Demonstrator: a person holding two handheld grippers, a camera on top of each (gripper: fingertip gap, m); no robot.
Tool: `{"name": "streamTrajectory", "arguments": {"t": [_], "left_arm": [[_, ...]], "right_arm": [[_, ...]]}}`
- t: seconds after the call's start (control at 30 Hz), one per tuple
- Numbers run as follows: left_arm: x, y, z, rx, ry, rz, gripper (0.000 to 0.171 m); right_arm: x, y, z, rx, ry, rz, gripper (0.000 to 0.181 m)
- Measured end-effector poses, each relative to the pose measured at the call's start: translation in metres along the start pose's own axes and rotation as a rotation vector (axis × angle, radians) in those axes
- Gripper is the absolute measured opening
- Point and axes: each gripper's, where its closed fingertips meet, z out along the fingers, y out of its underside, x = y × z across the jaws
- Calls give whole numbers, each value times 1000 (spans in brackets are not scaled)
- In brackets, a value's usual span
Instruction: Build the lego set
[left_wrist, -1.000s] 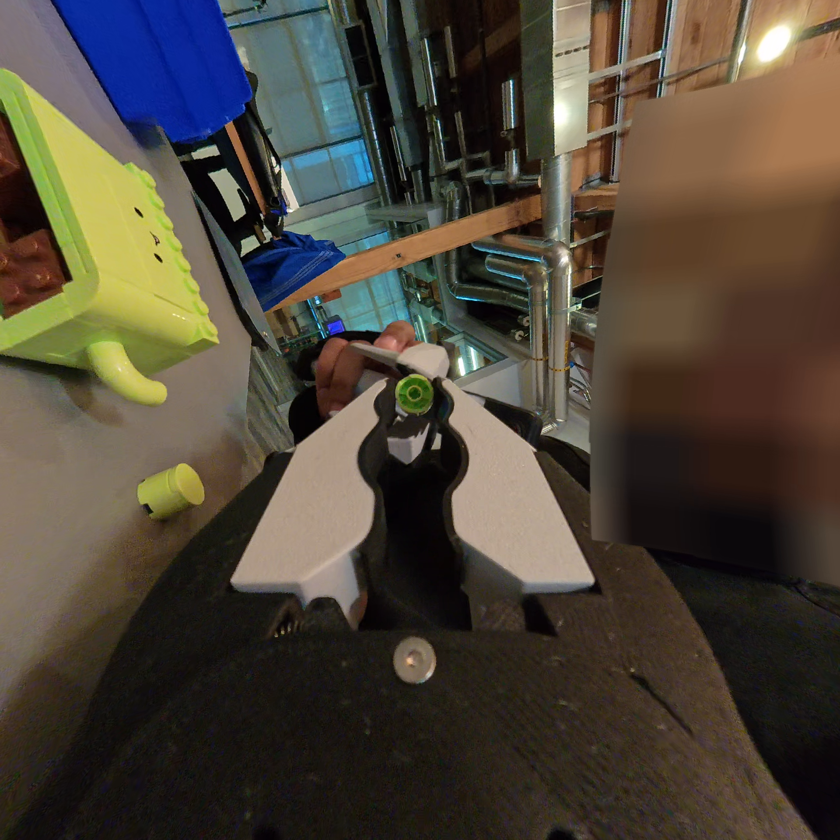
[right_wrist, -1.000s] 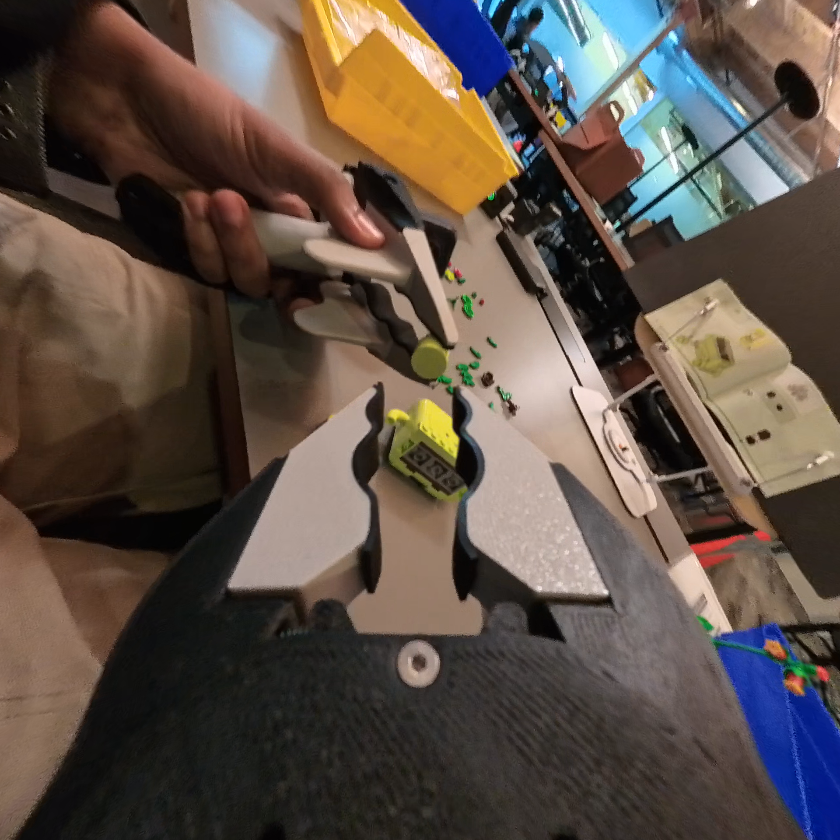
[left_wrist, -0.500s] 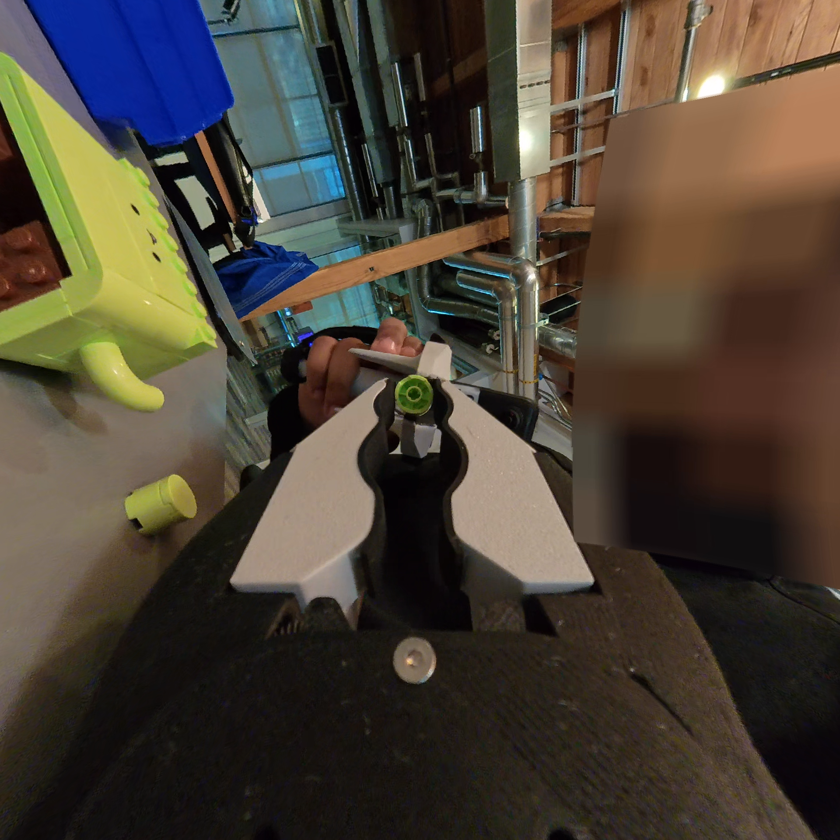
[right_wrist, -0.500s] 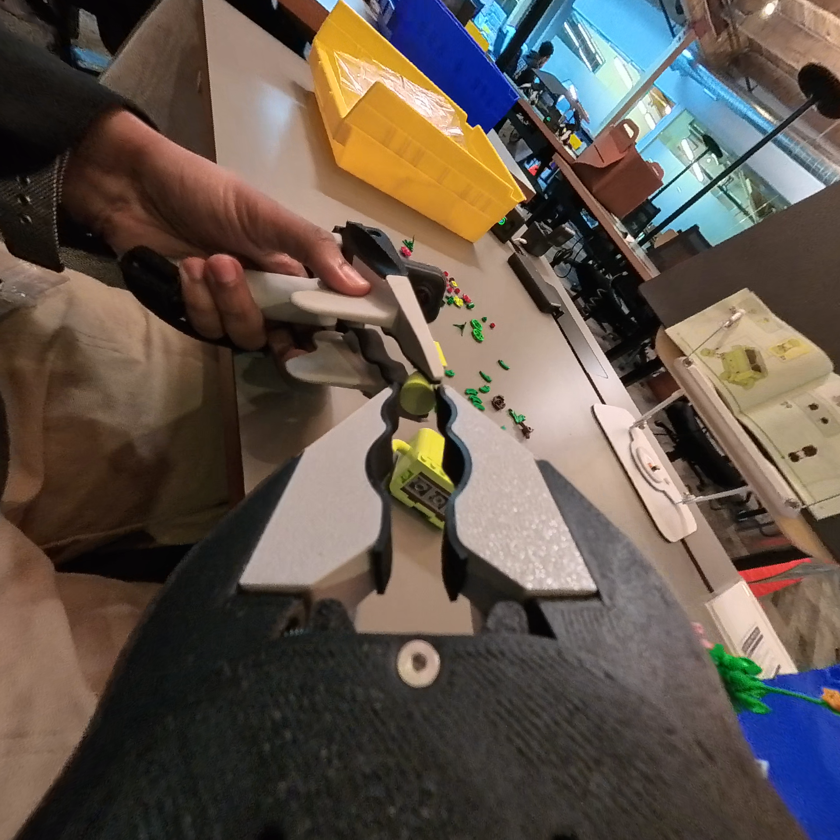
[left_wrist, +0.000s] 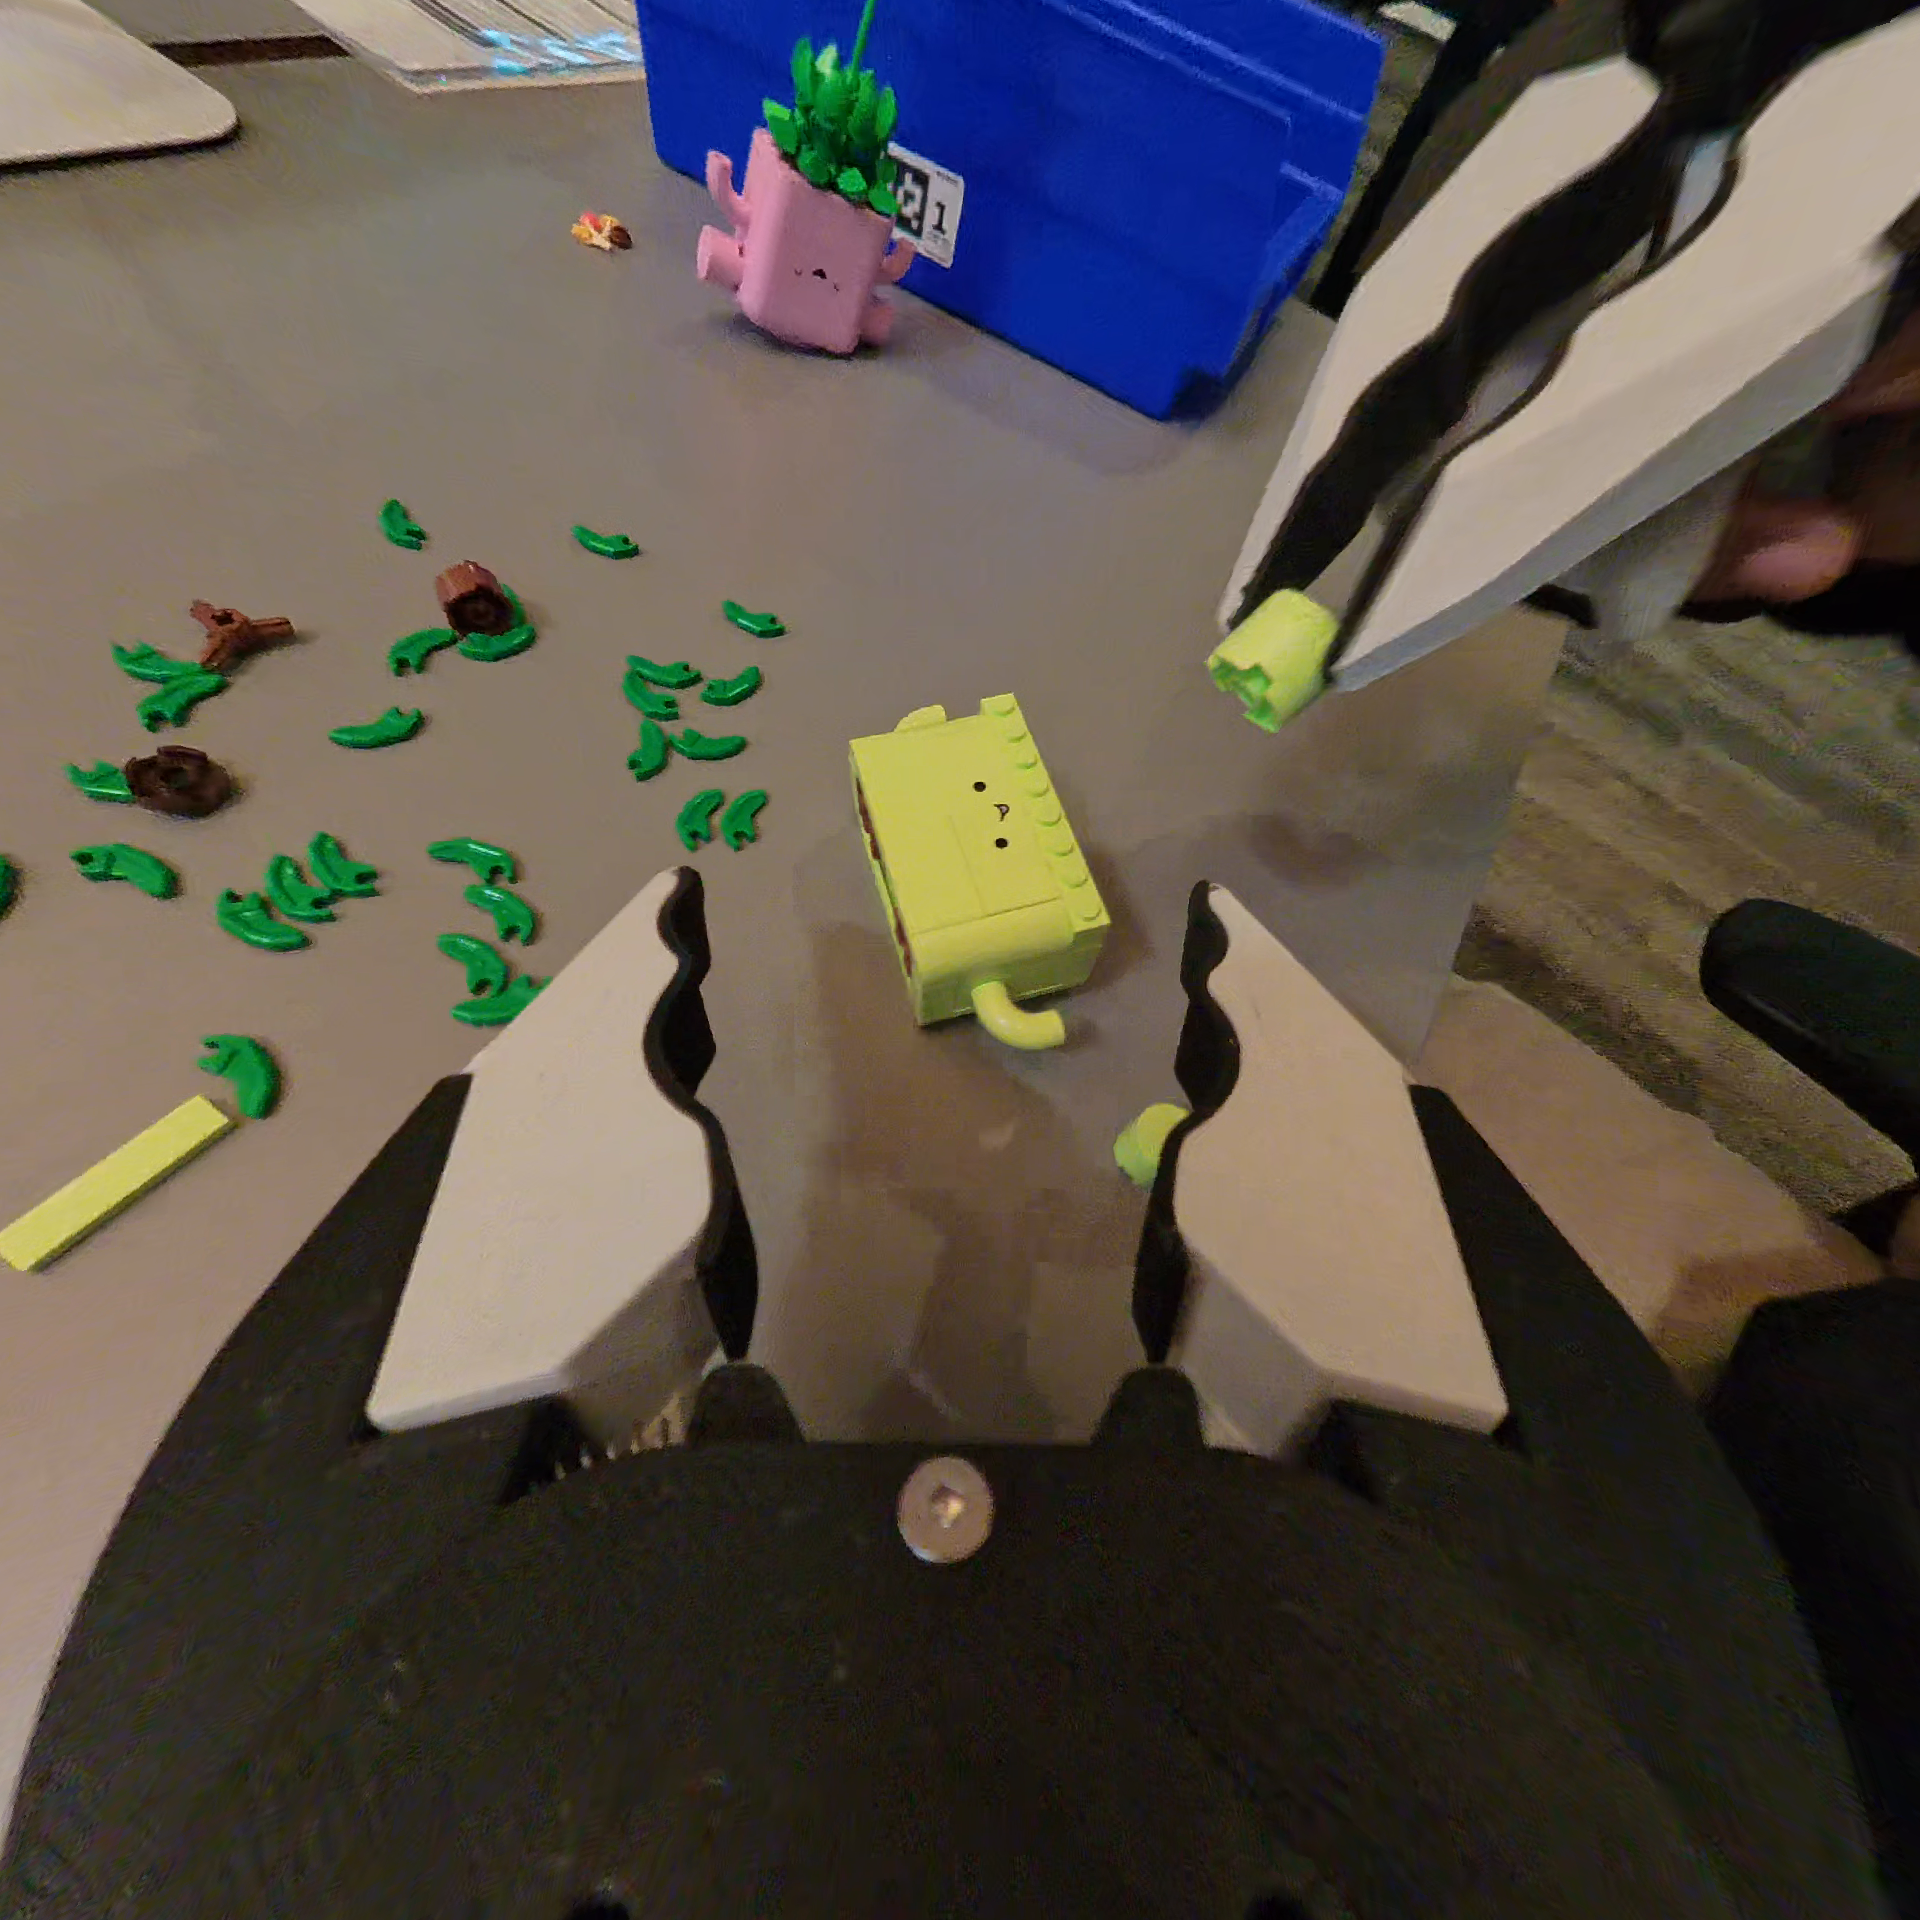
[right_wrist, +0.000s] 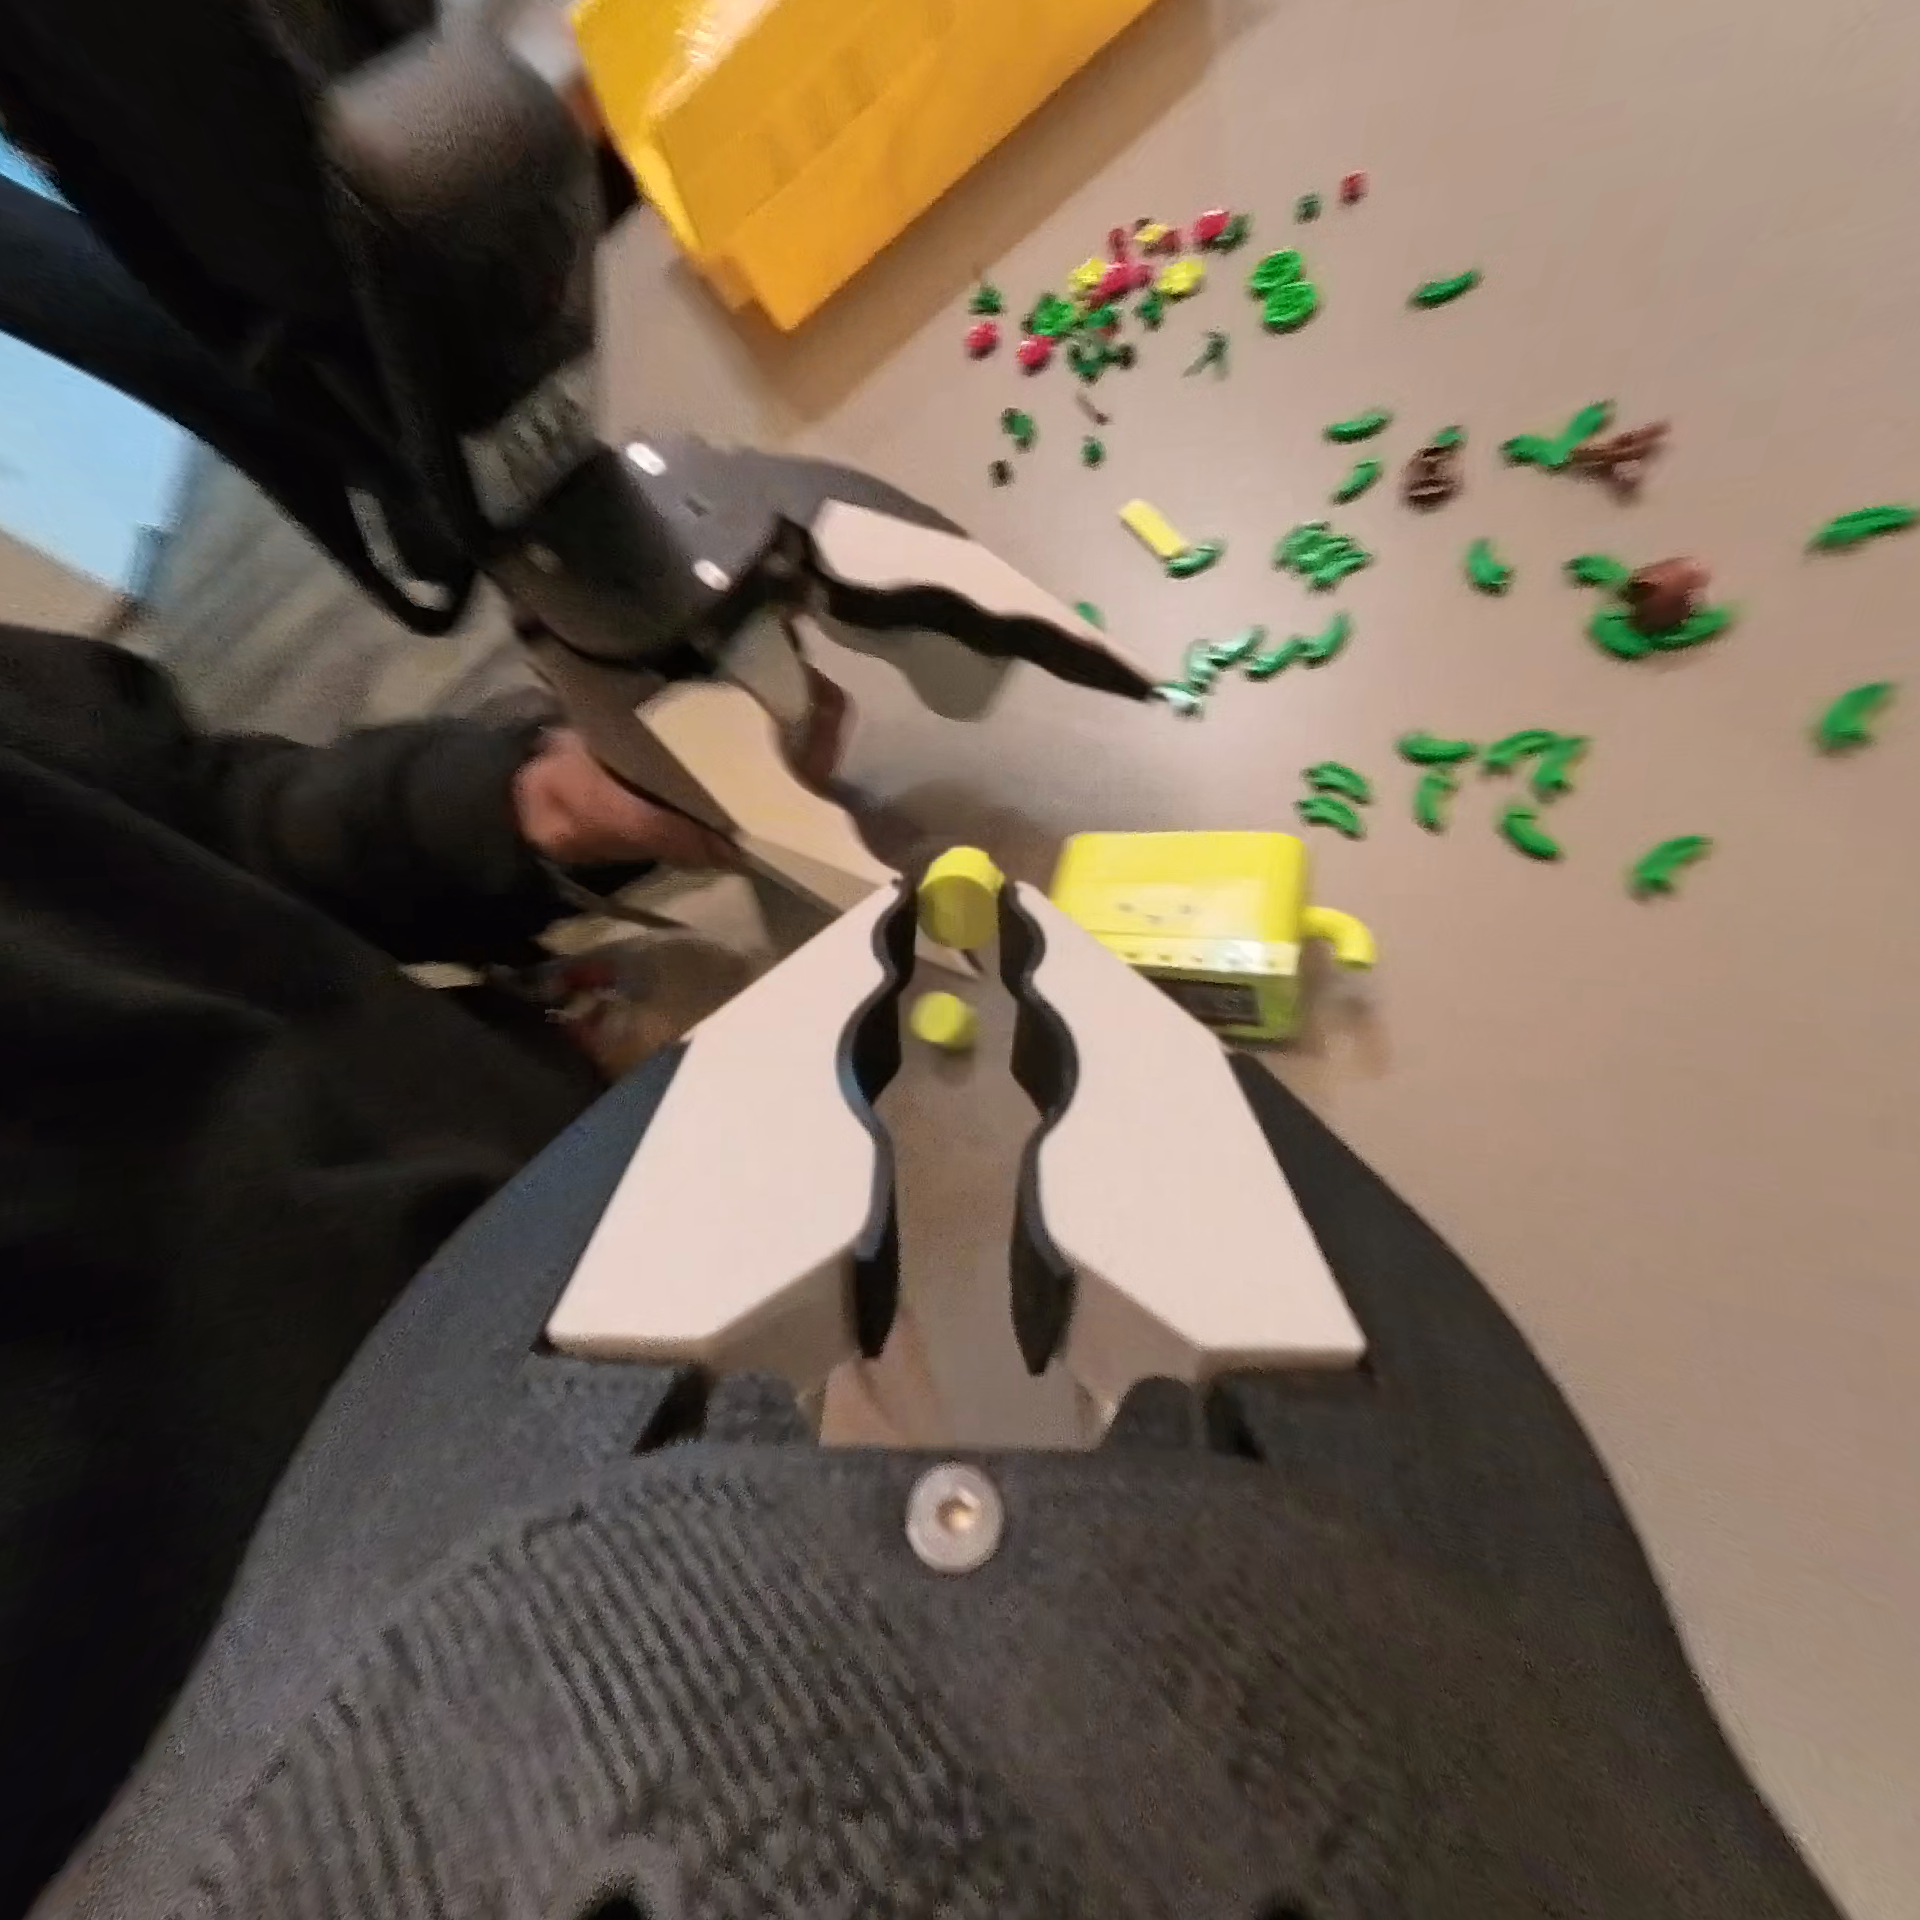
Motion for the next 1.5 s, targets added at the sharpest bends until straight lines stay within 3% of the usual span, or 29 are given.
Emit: {"name": "streamTrajectory", "arguments": {"t": [0.2, 0.33, 0.53, 0.63, 0.7, 0.87, 1.03, 1.17, 1.3, 1.5], "left_arm": [[19, 7, 8, -20, 104, -111, 86], [19, 10, 10, -43, 133, -152, 71], [26, 12, 10, -58, 139, -99, 61], [25, 13, 11, -62, 145, -113, 58], [25, 13, 10, -62, 164, -130, 57], [36, 10, 4, -53, 342, -236, 58], [30, -3, -10, 45, 520, -441, 43], [8, -3, -7, 58, 449, -518, 31], [9, 6, 2, -20, 385, -475, 32], [9, 12, 8, -69, 342, -440, 28]], "right_arm": [[-47, -30, -2, 117, -391, 267, 14], [-65, -41, -2, 187, -505, 373, 14], [-83, -50, -2, 211, -530, 393, 14], [-85, -49, 0, 179, -488, 384, 14], [-73, -39, 7, 88, -366, 364, 14], [-1, 23, 10, -411, 197, 100, 14], [28, 40, 1, -812, 459, -265, 14], [28, 46, 6, -992, 460, -475, 14], [30, 54, 7, -1083, 433, -470, 14], [30, 52, 11, -1073, 380, -376, 14]]}}
